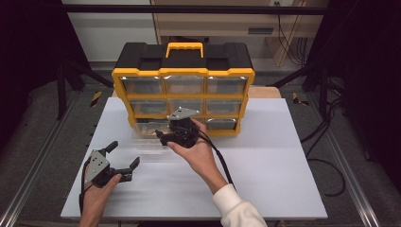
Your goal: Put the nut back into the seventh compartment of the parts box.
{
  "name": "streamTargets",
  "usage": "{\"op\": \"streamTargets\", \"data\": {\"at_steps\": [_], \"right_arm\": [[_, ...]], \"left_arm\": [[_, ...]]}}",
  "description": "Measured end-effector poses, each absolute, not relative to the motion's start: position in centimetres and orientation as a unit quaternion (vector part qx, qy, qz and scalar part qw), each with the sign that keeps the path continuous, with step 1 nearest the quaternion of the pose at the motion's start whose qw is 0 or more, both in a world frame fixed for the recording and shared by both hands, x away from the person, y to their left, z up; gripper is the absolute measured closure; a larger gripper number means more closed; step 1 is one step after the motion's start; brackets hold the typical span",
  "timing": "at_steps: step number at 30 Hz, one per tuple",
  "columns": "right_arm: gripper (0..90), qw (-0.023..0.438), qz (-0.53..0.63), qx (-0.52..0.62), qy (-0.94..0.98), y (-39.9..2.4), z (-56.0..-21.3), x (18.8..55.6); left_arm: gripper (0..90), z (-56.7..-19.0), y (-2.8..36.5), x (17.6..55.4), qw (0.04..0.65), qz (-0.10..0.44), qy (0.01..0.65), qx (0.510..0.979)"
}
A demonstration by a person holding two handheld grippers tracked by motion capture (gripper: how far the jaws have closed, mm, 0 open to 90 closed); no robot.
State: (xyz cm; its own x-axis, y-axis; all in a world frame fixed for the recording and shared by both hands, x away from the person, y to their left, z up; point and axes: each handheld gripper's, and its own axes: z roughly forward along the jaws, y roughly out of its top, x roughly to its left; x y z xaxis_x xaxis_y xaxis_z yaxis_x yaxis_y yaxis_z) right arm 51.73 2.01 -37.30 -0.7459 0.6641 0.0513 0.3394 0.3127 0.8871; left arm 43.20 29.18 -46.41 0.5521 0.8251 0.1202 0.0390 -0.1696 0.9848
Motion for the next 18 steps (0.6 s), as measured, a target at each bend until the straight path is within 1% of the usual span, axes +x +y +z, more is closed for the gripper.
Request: {"op": "streamTargets", "data": {"at_steps": [2,9,18], "right_arm": [[27.2,0.172,0.49,0.319,0.793,1.6,-37.3,51.4],[18.9,0.193,0.474,0.322,0.797,0.1,-37.6,50.5],[13.3,0.199,0.46,0.337,0.797,-1.9,-38.3,49.6]], "left_arm": [[1.1,-46.4,29.2,43.2,0.56,0.351,0.318,0.68],[1.0,-46.4,29.2,43.2,0.56,0.351,0.318,0.68],[1.0,-46.4,29.1,43.2,0.56,0.35,0.318,0.68]]}}
